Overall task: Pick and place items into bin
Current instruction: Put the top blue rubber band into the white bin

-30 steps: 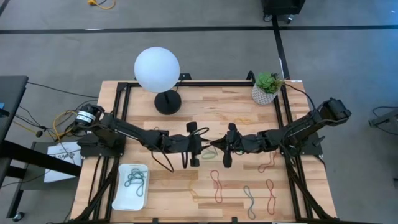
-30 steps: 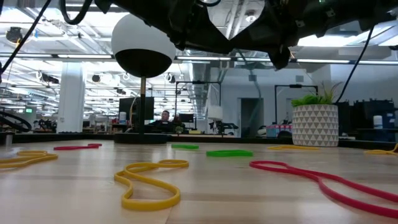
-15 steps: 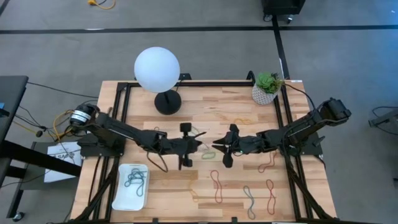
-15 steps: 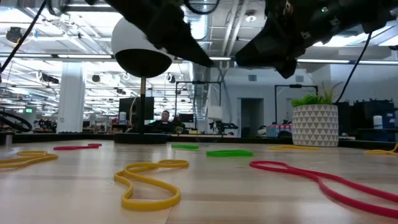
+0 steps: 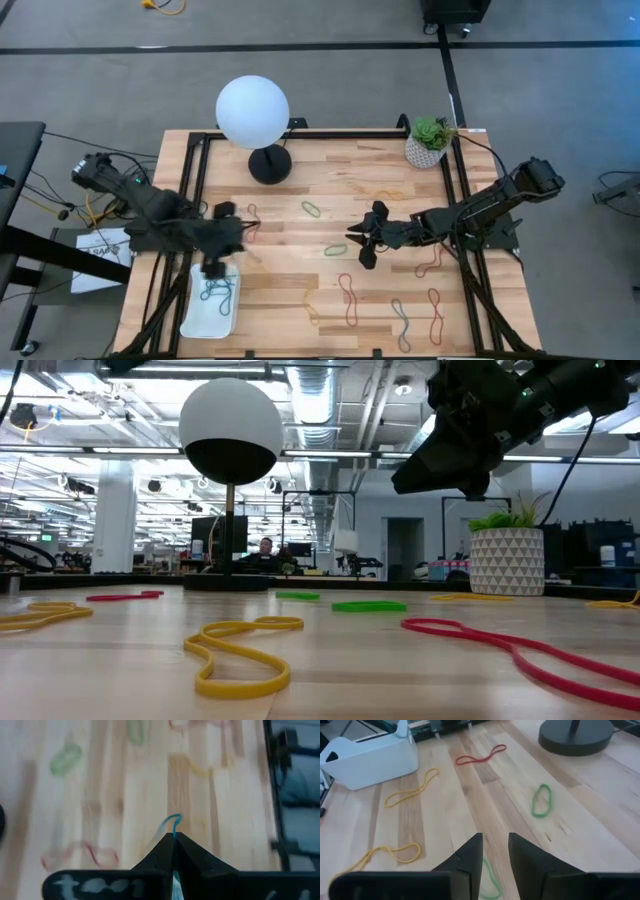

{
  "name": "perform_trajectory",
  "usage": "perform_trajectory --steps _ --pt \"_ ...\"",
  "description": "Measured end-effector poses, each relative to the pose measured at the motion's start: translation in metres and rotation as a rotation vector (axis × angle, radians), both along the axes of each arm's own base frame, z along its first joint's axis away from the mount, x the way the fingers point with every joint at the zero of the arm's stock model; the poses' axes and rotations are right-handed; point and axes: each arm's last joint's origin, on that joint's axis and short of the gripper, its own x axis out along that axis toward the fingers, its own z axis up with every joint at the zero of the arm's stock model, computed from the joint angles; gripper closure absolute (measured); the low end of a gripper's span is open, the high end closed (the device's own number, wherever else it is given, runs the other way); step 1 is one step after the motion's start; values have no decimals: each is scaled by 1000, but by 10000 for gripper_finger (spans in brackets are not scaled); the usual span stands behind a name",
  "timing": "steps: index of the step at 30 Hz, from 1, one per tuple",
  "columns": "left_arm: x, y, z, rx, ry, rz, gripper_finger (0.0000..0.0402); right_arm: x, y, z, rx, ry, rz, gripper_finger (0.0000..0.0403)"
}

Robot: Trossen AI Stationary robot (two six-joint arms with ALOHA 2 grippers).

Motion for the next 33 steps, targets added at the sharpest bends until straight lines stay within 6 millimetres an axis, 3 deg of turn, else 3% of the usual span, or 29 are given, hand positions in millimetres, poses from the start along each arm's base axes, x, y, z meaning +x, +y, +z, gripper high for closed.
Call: perform_trajectory --steps 5,15,19,25,33 --pt "-34 -2 -21 -109 194 62 401 0 0 0 0 0 0 316" --pt "-56 -11 -94 -223 562 252 401 0 0 0 0 0 0 316" --pt "-63 -9 -111 -249 691 309 401 0 -1 0 0 1 -5 316" --pt "-61 -11 -107 -274 665 277 401 2 -7 0 0 0 -27 316" --pt "-51 -18 -63 -266 454 193 401 3 -10 0 0 0 -37 316"
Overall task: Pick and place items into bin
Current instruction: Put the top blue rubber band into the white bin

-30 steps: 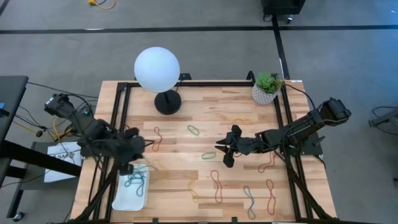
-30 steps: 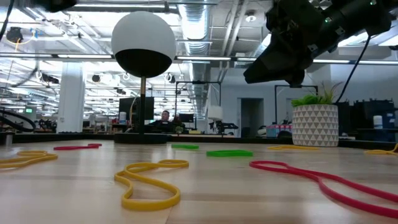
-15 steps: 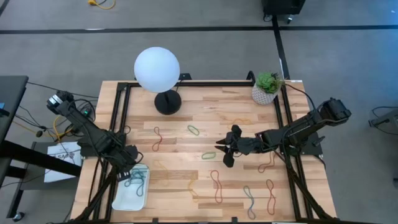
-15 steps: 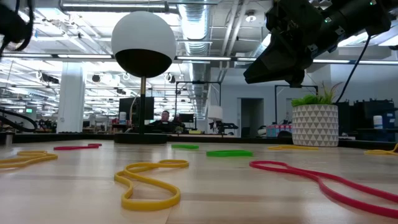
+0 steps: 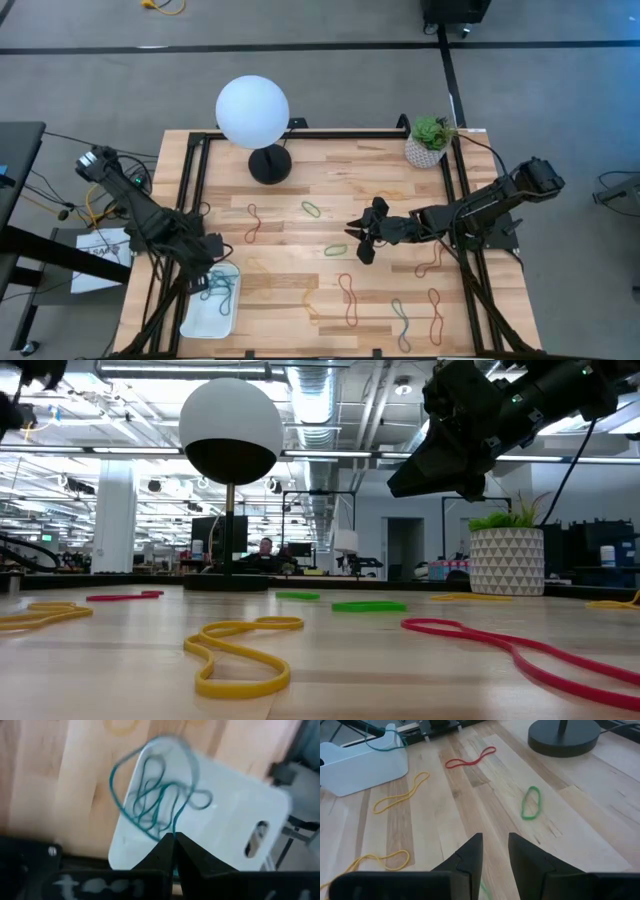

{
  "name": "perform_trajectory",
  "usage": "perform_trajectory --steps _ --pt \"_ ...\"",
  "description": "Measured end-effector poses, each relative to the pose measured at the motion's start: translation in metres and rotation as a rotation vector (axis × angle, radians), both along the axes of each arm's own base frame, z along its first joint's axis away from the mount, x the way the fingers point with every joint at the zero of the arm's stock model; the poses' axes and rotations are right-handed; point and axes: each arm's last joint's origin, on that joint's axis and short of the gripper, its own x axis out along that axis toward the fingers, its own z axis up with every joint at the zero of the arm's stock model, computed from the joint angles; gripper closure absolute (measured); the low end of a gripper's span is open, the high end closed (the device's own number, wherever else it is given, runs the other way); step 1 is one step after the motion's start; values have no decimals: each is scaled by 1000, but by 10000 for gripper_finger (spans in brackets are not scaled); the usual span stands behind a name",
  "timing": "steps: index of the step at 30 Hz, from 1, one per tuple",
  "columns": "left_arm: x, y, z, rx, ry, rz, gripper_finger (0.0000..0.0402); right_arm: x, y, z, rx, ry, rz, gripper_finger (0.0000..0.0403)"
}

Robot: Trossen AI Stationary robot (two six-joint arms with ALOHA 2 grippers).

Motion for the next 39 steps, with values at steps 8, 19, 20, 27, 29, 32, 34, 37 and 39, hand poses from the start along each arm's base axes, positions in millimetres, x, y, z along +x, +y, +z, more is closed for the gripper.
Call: perform_trajectory --steps 8,19,20,27,29,32,34,37,39 --pt "-3 -5 23 23 -84 7 401 0 0 0 1 0 2 316" --pt "-20 -19 22 -40 32 76 401 0 0 0 1 1 3 315" --pt "-22 -21 22 -47 38 83 401 0 0 0 1 1 3 316" --pt "-30 -30 23 -54 10 114 401 0 0 0 1 1 3 316" --pt "-32 -32 23 -60 4 111 401 0 0 0 1 1 3 316" --pt "-32 -32 23 -36 -34 110 401 0 0 0 1 1 3 316" --pt "-31 -30 23 -2 -81 129 401 0 0 0 1 1 3 316" --pt "-30 -29 23 21 -125 149 401 0 0 0 1 1 3 316" --pt "-29 -29 23 26 -133 147 401 0 0 0 1 1 3 316"
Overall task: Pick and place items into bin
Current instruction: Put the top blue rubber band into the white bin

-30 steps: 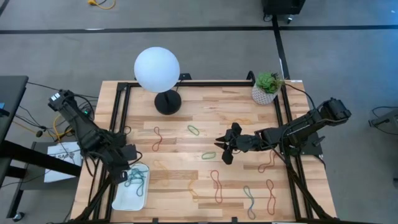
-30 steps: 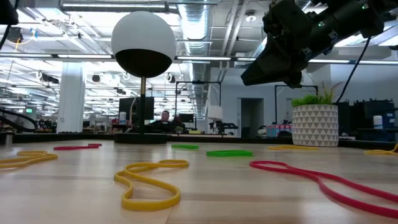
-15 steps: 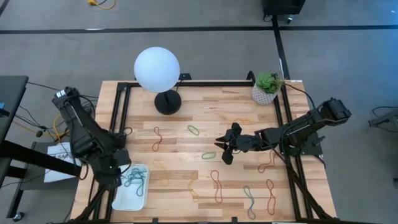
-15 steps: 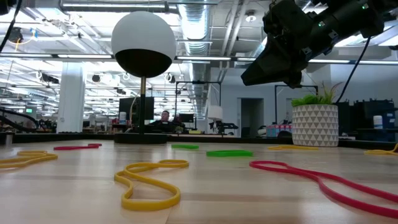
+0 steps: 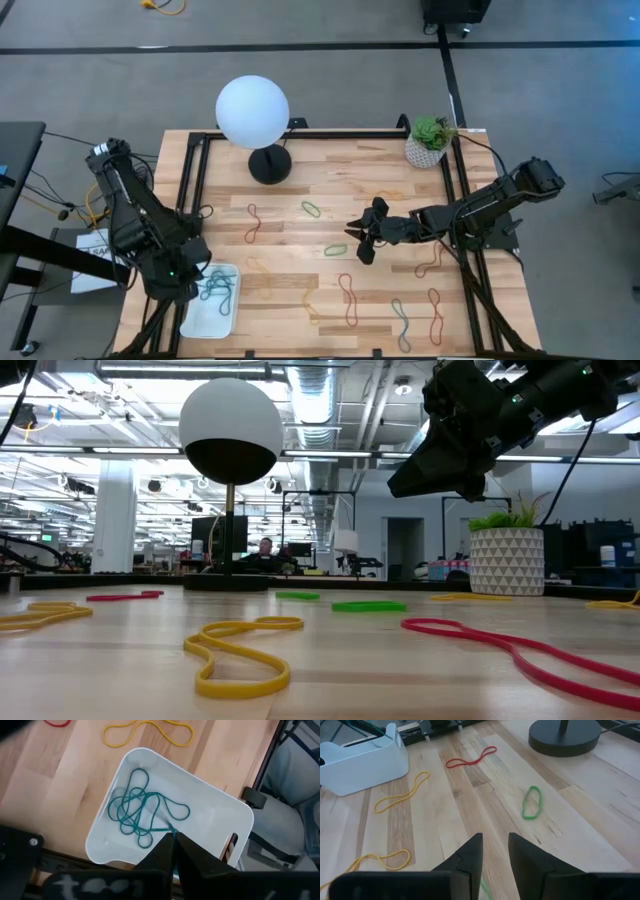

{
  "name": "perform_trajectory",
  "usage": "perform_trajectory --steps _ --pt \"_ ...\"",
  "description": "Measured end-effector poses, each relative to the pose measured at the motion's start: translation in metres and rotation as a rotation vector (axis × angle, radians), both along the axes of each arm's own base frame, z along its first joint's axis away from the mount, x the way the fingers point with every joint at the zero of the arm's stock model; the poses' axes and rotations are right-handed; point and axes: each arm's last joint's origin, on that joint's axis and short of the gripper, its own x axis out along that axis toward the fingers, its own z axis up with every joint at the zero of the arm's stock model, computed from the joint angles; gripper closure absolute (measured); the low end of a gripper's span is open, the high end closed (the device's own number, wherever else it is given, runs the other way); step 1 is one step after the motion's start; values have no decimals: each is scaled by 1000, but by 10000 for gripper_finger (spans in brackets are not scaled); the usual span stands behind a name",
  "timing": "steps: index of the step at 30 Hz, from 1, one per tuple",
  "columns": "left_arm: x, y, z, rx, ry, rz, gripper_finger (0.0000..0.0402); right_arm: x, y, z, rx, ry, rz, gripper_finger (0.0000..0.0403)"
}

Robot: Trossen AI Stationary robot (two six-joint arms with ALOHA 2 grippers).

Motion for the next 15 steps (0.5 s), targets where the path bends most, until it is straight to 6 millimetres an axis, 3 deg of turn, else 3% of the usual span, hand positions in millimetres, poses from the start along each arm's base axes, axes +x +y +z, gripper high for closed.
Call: perform_trajectory --steps 8,15 --pt "0 0 0 7 -9 1 400 0 0 0 0 0 0 316" --pt "2 2 0 62 -71 -20 374 0 0 0 0 0 0 316"
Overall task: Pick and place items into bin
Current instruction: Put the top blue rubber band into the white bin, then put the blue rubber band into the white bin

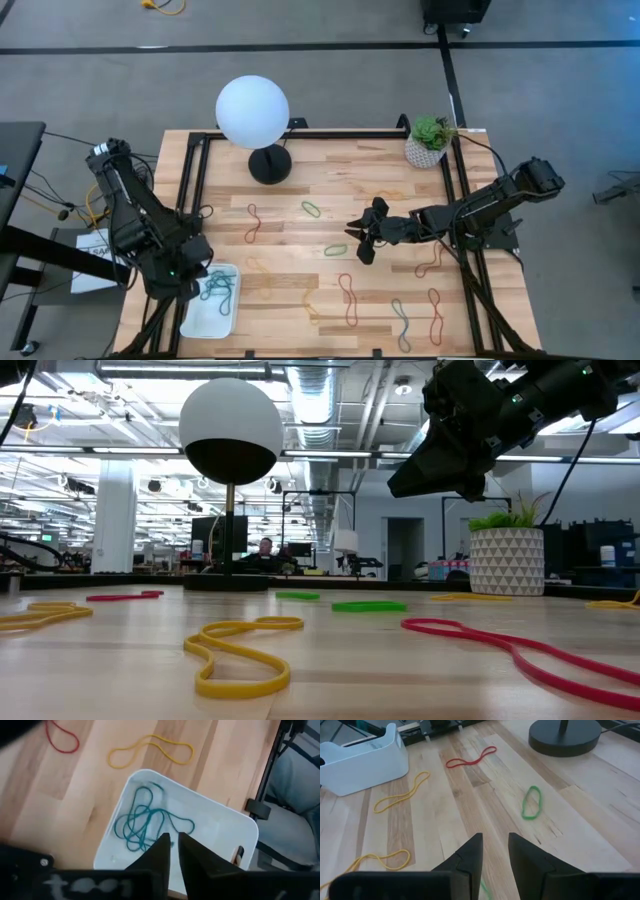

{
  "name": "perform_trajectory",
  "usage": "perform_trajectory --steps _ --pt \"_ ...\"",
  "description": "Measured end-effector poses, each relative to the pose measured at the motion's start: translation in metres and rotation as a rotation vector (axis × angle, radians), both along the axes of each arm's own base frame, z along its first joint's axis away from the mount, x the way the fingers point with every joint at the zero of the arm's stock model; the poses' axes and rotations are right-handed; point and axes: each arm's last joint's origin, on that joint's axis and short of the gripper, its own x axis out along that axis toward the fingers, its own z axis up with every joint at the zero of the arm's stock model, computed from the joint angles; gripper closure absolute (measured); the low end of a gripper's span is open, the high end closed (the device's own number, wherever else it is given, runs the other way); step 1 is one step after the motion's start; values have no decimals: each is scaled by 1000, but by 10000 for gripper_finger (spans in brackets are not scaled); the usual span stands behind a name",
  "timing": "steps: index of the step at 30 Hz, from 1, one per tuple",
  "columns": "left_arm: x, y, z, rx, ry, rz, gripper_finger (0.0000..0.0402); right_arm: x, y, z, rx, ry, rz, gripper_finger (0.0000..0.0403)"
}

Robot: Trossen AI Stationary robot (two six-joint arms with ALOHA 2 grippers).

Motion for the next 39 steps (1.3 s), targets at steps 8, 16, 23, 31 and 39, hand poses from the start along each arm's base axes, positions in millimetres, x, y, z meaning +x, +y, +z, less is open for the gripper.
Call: perform_trajectory --steps 8,16,23,31,39 --pt "-1 4 -1 60 -11 -3 343 0 0 0 0 0 0 316" --pt "2 6 0 158 -121 -28 340 -5 5 -9 215 123 115 316" --pt "2 6 0 171 -136 -26 340 -30 17 -27 458 454 67 317" --pt "5 8 2 290 -244 -59 340 -52 51 -13 825 828 -117 331" --pt "7 10 4 397 -328 -86 340 -40 113 14 876 803 -119 338"
